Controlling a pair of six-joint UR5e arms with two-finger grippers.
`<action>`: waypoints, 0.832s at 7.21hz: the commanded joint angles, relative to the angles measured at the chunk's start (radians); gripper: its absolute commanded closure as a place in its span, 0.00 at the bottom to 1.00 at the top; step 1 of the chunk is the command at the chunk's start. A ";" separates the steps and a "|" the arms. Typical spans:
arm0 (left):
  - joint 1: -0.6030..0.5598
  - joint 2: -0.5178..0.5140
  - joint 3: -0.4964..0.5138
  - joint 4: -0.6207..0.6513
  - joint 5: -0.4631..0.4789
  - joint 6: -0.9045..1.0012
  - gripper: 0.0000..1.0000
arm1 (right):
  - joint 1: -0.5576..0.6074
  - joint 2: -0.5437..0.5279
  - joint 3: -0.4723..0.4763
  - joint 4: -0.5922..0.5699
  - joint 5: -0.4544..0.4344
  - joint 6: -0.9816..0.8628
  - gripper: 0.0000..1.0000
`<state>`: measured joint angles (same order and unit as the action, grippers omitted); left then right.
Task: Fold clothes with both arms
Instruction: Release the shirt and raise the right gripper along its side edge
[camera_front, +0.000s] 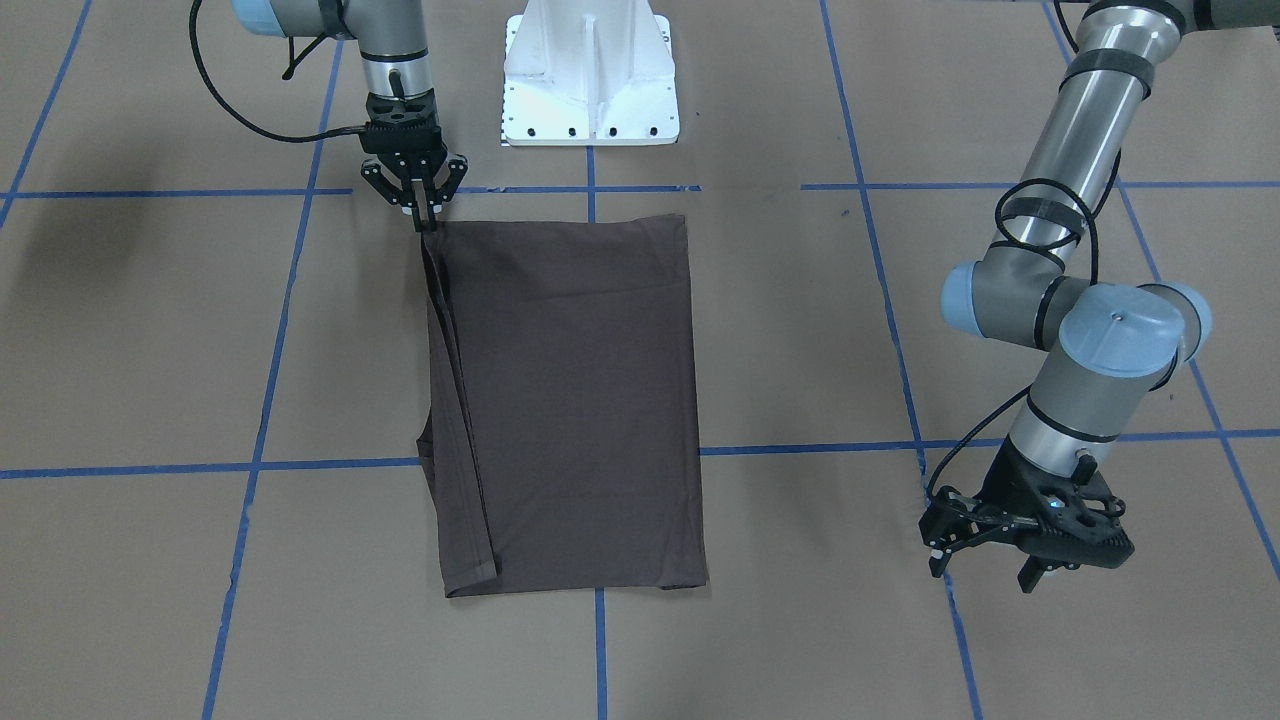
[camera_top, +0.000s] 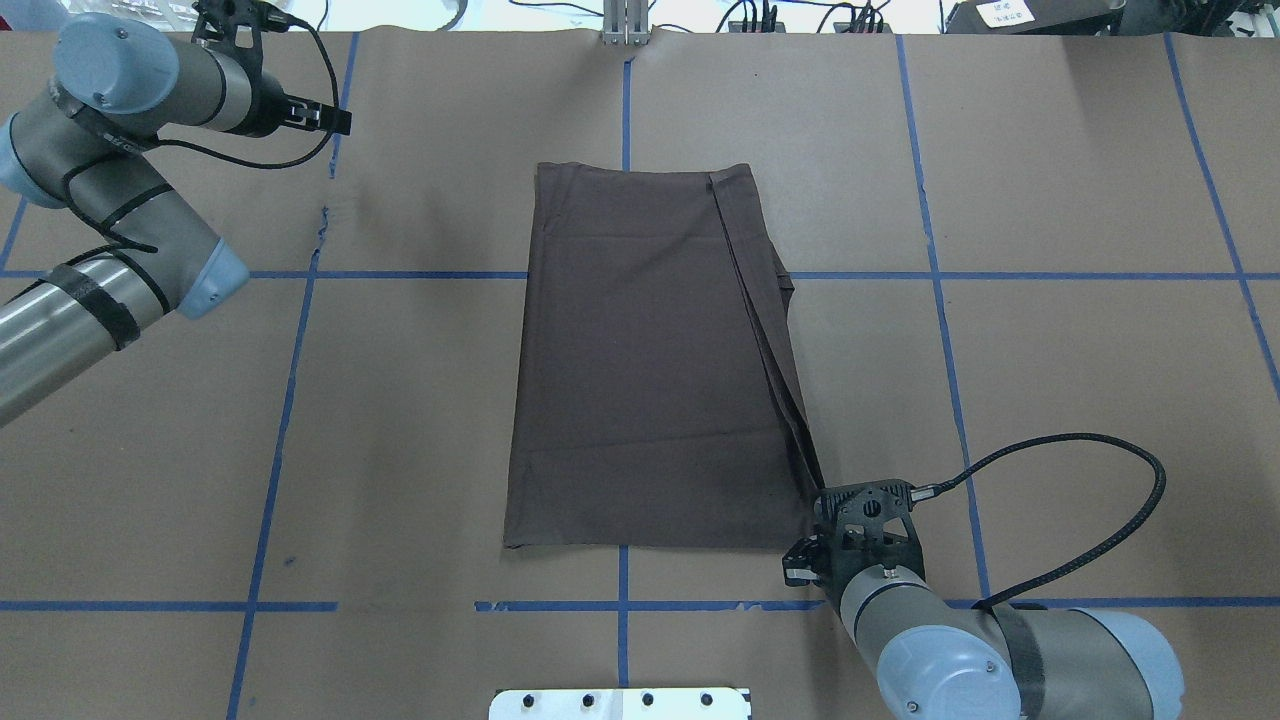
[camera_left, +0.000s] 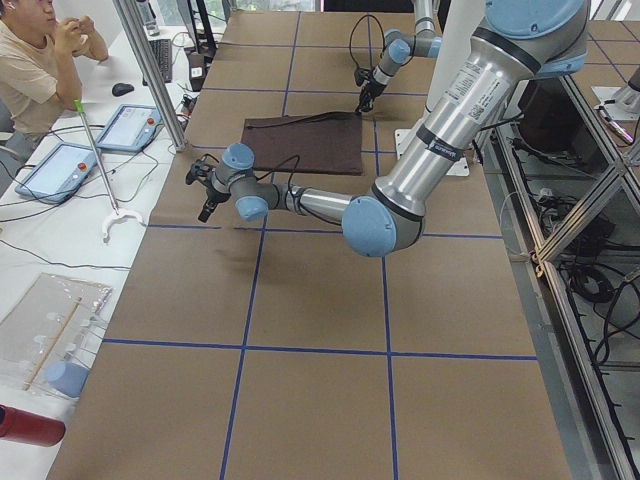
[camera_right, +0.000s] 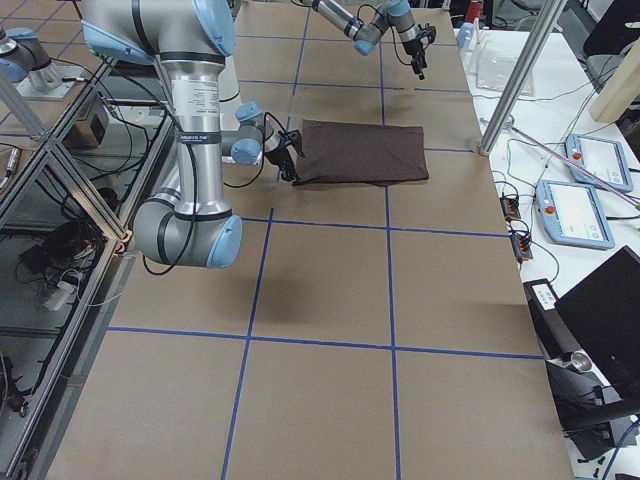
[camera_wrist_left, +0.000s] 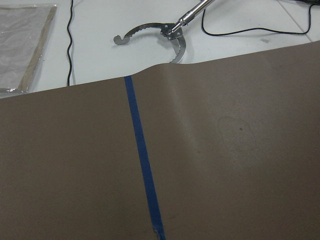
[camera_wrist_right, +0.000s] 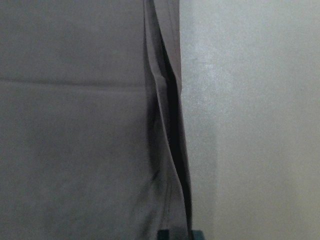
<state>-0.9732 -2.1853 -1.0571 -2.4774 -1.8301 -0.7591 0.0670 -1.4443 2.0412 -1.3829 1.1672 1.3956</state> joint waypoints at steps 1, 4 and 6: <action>0.002 -0.001 -0.009 0.002 -0.001 0.000 0.00 | 0.020 -0.019 0.019 0.149 0.032 -0.013 0.00; 0.008 -0.001 -0.009 0.002 -0.002 0.000 0.00 | 0.225 0.139 -0.031 -0.007 0.231 -0.160 0.00; 0.008 -0.001 -0.011 0.002 -0.003 0.000 0.00 | 0.316 0.333 -0.126 -0.233 0.327 -0.289 0.00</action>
<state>-0.9651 -2.1860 -1.0672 -2.4760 -1.8319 -0.7595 0.3267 -1.2150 1.9693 -1.4974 1.4386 1.1973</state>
